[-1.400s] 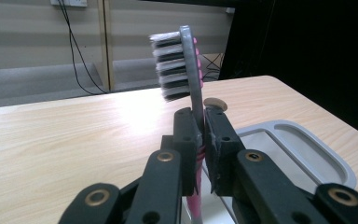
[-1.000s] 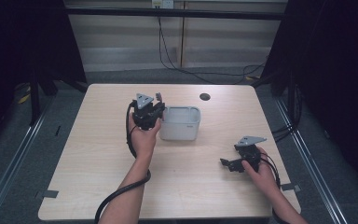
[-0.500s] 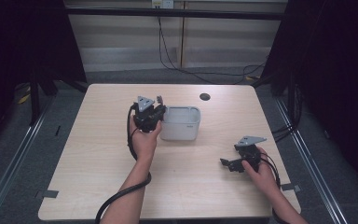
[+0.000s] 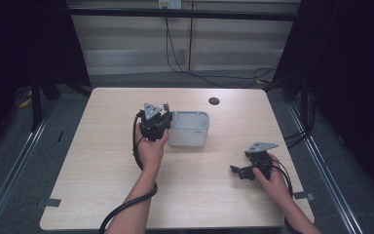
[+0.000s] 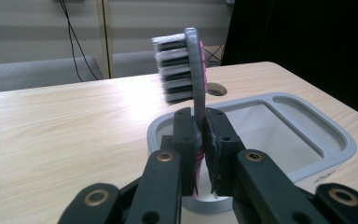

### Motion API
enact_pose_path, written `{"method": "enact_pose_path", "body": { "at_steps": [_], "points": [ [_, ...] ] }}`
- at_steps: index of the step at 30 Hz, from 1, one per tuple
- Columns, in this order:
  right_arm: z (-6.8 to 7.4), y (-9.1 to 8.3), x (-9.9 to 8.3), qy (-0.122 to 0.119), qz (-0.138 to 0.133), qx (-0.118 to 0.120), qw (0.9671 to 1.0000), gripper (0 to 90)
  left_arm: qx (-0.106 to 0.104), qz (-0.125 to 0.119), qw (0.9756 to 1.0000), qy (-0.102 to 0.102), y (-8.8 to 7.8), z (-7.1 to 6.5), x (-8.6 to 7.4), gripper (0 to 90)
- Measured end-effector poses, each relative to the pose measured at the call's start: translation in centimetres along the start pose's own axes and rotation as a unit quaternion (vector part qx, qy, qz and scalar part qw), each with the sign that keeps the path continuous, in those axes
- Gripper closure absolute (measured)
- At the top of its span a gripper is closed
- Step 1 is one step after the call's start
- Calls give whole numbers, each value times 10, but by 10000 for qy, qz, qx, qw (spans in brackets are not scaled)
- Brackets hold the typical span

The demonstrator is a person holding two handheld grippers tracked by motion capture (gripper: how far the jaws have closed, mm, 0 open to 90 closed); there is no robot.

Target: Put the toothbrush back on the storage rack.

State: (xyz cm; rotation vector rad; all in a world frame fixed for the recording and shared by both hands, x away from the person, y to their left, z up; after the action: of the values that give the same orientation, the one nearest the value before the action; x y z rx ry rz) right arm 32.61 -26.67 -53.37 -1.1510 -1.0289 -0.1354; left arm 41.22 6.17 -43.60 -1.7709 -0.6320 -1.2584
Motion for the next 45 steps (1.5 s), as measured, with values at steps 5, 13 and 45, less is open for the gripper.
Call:
{"method": "enact_pose_path", "body": {
  "at_steps": [5,13,45],
  "points": [
    [0,0,0,0,0,1,10000,103,5,-12,10000,53,-1,-1,-1,836],
    [0,0,0,-3,-3,1,10000,103,-31,-16,10000,74,-5,-4,-2,834],
    [0,0,0,-1,-2,1,10000,103,-51,66,9998,198,-13,-5,-5,826]
  ]
}}
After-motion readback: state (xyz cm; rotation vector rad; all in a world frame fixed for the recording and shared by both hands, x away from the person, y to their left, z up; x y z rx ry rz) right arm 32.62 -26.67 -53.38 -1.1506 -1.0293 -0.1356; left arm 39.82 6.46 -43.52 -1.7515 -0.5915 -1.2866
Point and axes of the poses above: each handheld gripper's, and its own axes: y roughly forward along the jaws, x roughly out of its top, z roughly to its left, the point moved 3 cm from there along y, roughly forward along the jaws, and after that the axes turned 1 degree about -z, right-handed, at the moved point
